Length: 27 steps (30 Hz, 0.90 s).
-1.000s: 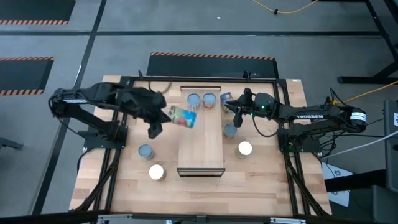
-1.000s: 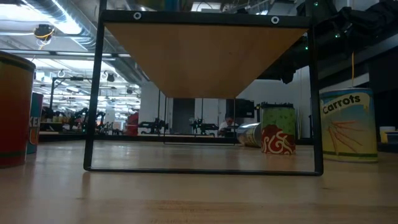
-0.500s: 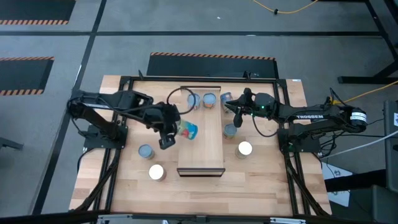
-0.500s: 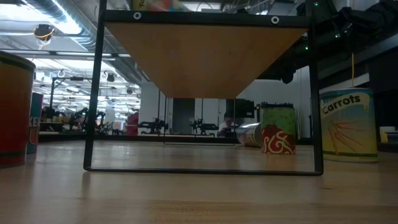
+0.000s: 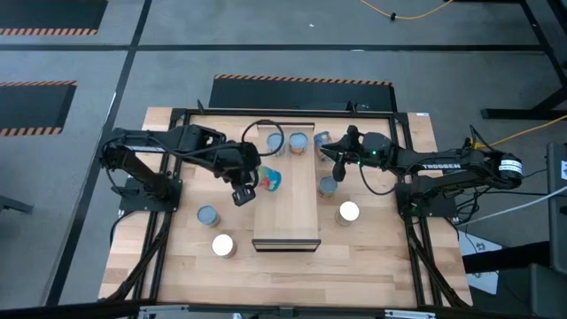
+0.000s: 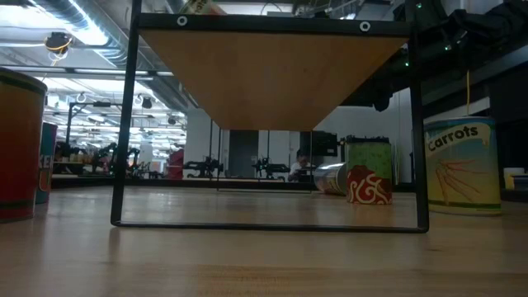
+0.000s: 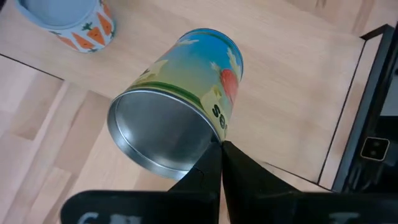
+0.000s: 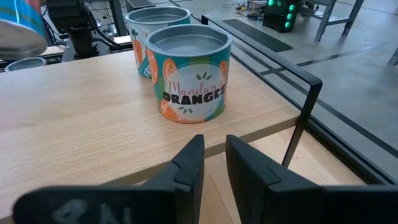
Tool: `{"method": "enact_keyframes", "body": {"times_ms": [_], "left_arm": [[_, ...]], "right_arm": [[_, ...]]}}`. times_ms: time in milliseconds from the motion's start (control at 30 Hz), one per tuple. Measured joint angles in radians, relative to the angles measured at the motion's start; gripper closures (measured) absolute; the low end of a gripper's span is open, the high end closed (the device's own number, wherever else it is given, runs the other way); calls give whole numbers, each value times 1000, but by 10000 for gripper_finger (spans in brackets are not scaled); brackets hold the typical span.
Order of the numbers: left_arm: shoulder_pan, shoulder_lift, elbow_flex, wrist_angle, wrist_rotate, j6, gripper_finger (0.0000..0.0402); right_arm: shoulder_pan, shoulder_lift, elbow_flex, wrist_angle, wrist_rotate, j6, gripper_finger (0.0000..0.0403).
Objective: Pick and place cans onto a shelf
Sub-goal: Put the canned tomatoes on the shelf
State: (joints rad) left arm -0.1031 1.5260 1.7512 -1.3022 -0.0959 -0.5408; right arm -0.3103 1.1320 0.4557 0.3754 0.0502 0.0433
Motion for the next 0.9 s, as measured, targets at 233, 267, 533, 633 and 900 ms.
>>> {"method": "enact_keyframes", "body": {"times_ms": [233,267,533,633,900], "left_arm": [[3,32,0,-3,6,0,401],[3,37,-1,-7,8,0,401],[3,55,-1,-16,8,1,401],[3,55,-1,-16,8,1,401],[3,55,-1,-16,8,1,401]], "right_arm": [[0,0,0,-4,0,-1,331],[0,0,0,-4,0,0,331],[0,0,0,-8,0,-1,331],[0,0,0,-9,0,-1,331],[0,0,0,-8,0,-1,331]]}}
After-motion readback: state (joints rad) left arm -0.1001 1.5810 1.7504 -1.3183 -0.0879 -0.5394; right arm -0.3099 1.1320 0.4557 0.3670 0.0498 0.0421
